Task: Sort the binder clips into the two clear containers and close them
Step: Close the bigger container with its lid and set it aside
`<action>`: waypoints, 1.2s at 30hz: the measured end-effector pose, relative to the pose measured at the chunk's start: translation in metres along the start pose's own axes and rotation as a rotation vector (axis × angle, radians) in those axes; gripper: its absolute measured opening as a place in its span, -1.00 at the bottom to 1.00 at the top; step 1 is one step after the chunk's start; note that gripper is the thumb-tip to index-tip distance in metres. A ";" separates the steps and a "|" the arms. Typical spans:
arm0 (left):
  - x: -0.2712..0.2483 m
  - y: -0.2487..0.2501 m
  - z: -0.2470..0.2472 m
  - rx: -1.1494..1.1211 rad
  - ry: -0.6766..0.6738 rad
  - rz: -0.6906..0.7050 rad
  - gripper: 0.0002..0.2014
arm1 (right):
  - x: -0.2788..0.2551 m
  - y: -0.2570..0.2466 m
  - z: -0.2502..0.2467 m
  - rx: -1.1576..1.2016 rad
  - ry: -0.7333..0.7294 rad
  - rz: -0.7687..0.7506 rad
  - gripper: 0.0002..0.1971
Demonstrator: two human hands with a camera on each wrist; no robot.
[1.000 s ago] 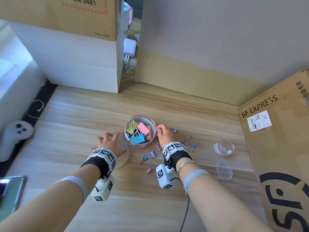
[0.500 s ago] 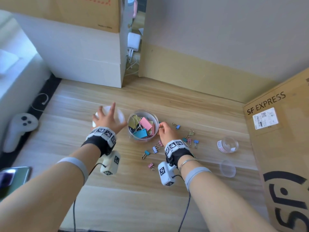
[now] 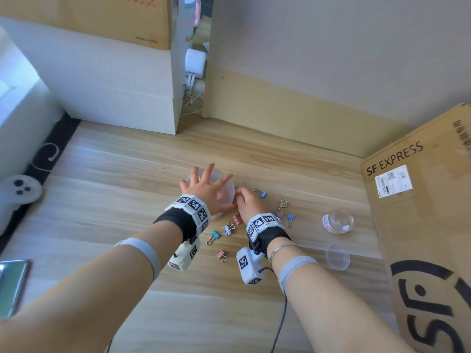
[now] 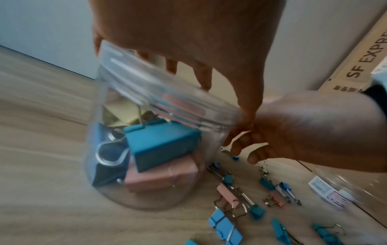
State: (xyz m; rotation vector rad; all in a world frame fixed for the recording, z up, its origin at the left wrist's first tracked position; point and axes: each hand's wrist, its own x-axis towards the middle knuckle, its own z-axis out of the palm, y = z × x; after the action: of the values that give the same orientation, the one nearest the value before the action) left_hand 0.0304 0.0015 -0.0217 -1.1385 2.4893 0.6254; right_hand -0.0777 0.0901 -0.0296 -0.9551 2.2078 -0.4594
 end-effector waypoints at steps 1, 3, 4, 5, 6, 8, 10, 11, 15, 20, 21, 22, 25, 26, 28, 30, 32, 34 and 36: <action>0.000 -0.003 0.000 -0.019 0.012 0.016 -0.22 | 0.001 -0.001 0.000 0.005 0.024 -0.011 -0.72; 0.000 -0.016 -0.003 -0.195 0.103 0.020 -0.37 | 0.002 -0.009 -0.004 0.047 0.099 -0.088 -0.67; -0.001 -0.025 -0.004 -0.377 0.178 -0.006 -0.45 | 0.002 -0.015 -0.007 0.056 0.126 -0.154 -0.62; 0.000 -0.036 -0.004 -0.568 0.245 -0.054 -0.50 | 0.004 -0.023 -0.009 0.030 0.124 -0.225 -0.55; 0.002 -0.047 -0.001 -0.693 0.295 -0.112 -0.49 | 0.006 -0.031 -0.010 -0.033 0.075 -0.283 -0.46; 0.004 -0.065 0.007 -0.686 0.266 -0.189 -0.37 | 0.008 -0.049 -0.008 -0.235 -0.105 -0.344 -0.20; 0.004 -0.073 0.019 -0.521 0.127 -0.167 -0.27 | 0.011 -0.062 -0.003 -0.447 -0.272 -0.373 0.03; 0.004 -0.074 0.026 -0.444 0.059 -0.136 -0.21 | 0.014 -0.065 0.001 -0.525 -0.331 -0.378 0.10; 0.005 -0.074 0.041 -0.387 -0.013 -0.126 0.19 | 0.019 -0.071 0.006 -0.669 -0.382 -0.408 0.09; 0.002 -0.069 0.041 -0.417 0.003 -0.127 0.24 | 0.012 -0.073 0.019 -0.731 -0.201 -0.288 0.02; 0.002 -0.069 0.041 -0.422 0.004 -0.121 0.22 | 0.011 -0.074 0.024 -0.743 -0.156 -0.239 0.02; 0.002 -0.070 0.040 -0.427 -0.001 -0.108 0.20 | 0.009 -0.075 0.029 -0.738 -0.117 -0.201 0.00; 0.002 -0.071 0.037 -0.424 -0.021 -0.069 0.19 | 0.009 -0.075 0.030 -0.656 -0.143 -0.143 0.01; 0.003 -0.071 0.037 -0.422 -0.018 -0.058 0.21 | 0.009 -0.073 0.026 -0.620 -0.204 -0.136 0.04; 0.003 -0.071 0.037 -0.427 -0.007 -0.040 0.27 | 0.008 -0.069 0.016 -0.588 -0.308 -0.154 0.11; 0.004 -0.071 0.039 -0.458 0.014 -0.031 0.30 | 0.007 -0.067 0.012 -0.657 -0.306 -0.216 0.12; 0.006 -0.070 0.038 -0.511 0.040 -0.019 0.31 | 0.007 -0.067 0.013 -0.696 -0.246 -0.250 0.10; 0.007 -0.069 0.034 -0.566 0.038 0.013 0.30 | 0.009 -0.064 0.015 -0.669 -0.209 -0.258 0.09; 0.007 -0.068 0.032 -0.608 0.031 0.049 0.25 | 0.012 -0.058 0.012 -0.514 -0.208 -0.255 0.06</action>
State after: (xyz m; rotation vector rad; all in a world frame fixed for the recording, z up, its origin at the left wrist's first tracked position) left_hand 0.0825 -0.0257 -0.0695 -1.2821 2.4199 1.4556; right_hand -0.0456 0.0418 -0.0117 -1.4901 2.0553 0.1094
